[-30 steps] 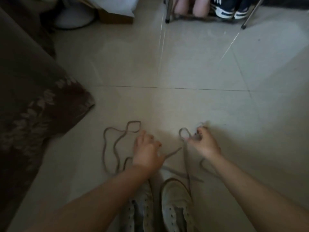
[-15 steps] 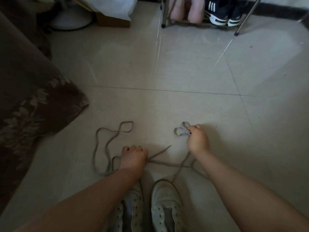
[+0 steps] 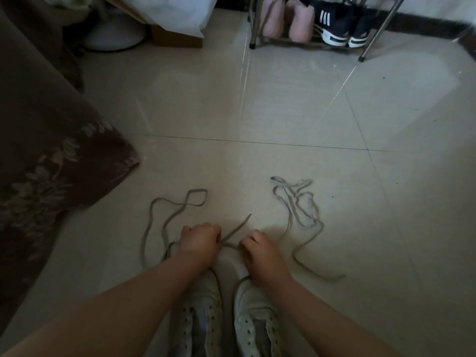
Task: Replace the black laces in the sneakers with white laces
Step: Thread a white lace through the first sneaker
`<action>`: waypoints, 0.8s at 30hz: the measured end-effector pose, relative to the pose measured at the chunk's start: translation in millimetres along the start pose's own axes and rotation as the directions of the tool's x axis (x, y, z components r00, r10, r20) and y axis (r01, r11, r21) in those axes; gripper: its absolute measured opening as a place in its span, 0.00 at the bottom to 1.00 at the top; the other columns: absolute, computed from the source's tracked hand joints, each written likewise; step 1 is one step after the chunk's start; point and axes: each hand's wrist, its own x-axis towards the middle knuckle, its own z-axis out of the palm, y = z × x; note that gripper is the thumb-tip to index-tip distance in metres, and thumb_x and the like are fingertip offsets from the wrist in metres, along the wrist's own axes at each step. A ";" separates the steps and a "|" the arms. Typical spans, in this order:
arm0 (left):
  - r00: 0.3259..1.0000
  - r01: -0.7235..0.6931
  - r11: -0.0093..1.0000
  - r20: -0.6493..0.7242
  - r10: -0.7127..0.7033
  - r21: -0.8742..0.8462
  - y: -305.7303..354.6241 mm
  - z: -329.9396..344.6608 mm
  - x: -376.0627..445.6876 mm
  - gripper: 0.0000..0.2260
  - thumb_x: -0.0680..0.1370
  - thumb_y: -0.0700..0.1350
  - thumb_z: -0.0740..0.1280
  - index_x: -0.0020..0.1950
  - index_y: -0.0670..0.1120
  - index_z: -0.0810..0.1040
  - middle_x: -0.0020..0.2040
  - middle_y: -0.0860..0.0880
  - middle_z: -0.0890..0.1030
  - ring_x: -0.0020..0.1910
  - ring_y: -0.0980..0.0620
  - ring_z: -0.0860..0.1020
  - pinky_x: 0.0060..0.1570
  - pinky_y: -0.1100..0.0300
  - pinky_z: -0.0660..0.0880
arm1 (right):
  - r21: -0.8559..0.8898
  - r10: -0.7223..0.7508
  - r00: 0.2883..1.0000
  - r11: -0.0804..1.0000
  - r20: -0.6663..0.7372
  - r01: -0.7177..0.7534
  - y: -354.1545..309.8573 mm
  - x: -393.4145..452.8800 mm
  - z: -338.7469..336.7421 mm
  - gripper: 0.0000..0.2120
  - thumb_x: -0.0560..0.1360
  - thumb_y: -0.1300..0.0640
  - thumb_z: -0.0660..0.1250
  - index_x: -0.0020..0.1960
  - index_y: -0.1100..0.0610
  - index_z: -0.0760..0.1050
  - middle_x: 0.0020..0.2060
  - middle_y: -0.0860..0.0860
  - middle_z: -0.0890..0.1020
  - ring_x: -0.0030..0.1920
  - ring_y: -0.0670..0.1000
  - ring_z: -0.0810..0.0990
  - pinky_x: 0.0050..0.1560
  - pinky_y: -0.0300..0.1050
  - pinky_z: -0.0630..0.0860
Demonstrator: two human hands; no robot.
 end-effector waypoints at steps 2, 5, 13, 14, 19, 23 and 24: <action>1.000 -0.004 0.999 -0.010 0.004 -0.040 -2.2 -1.7 -1.5 0.08 0.77 0.49 0.61 0.54 0.50 0.75 0.56 0.48 0.77 0.59 0.47 0.74 0.57 0.56 0.64 | -0.145 -0.009 0.998 0.989 0.066 0.018 -2.6 10.6 -6.7 0.06 0.73 0.62 0.60 0.47 0.59 0.75 0.47 0.56 0.76 0.50 0.60 0.76 0.44 0.51 0.73; 0.997 0.011 0.984 -0.075 -0.025 -0.179 -12.2 -9.0 -7.6 0.05 0.77 0.47 0.62 0.50 0.50 0.76 0.53 0.48 0.78 0.55 0.47 0.76 0.53 0.58 0.66 | -0.271 0.103 0.984 0.961 0.149 -0.060 -11.1 14.8 -18.6 0.09 0.77 0.61 0.56 0.55 0.60 0.71 0.56 0.57 0.73 0.57 0.59 0.73 0.51 0.51 0.71; 0.995 -0.057 0.809 -0.102 -0.003 -0.586 -53.5 -14.5 -54.9 0.09 0.75 0.35 0.63 0.49 0.47 0.78 0.39 0.50 0.81 0.41 0.52 0.78 0.40 0.64 0.71 | 0.703 0.235 0.926 0.603 0.296 -0.378 -45.7 -11.0 -37.5 0.07 0.79 0.64 0.61 0.44 0.56 0.70 0.32 0.48 0.80 0.26 0.40 0.72 0.30 0.36 0.69; 0.995 -0.047 0.790 -0.103 -0.020 -0.612 -57.2 -11.8 -63.7 0.10 0.74 0.34 0.62 0.46 0.48 0.77 0.37 0.52 0.80 0.40 0.53 0.78 0.41 0.65 0.70 | 0.786 0.221 0.912 0.462 0.346 -0.410 -51.8 -16.3 -39.7 0.05 0.78 0.66 0.62 0.46 0.58 0.72 0.32 0.50 0.81 0.26 0.40 0.73 0.29 0.34 0.70; 0.995 -0.009 0.853 -0.091 -0.045 -0.522 -75.0 4.2 -96.6 0.05 0.73 0.38 0.64 0.44 0.46 0.77 0.43 0.47 0.79 0.44 0.47 0.77 0.42 0.59 0.71 | 0.843 0.192 0.852 0.154 0.487 -0.516 -63.1 -35.5 -44.8 0.06 0.75 0.69 0.63 0.49 0.61 0.75 0.37 0.53 0.84 0.30 0.43 0.78 0.29 0.33 0.73; 0.975 -0.069 0.930 -0.221 -0.014 -0.362 -76.6 13.4 -119.8 0.19 0.68 0.52 0.56 0.51 0.46 0.78 0.46 0.46 0.77 0.45 0.44 0.77 0.46 0.53 0.76 | 0.796 0.208 0.893 0.404 0.399 -0.450 -62.5 -47.5 -39.4 0.05 0.79 0.59 0.61 0.47 0.57 0.75 0.41 0.49 0.85 0.33 0.42 0.75 0.27 0.32 0.64; 0.958 -0.117 0.936 -0.285 0.019 -0.332 -72.2 11.8 -126.5 0.17 0.69 0.53 0.57 0.50 0.47 0.79 0.44 0.47 0.76 0.43 0.45 0.76 0.43 0.53 0.75 | 0.800 0.214 0.903 0.418 0.373 -0.430 -62.7 -49.4 -38.2 0.06 0.80 0.59 0.60 0.46 0.56 0.75 0.40 0.49 0.85 0.33 0.42 0.75 0.28 0.32 0.65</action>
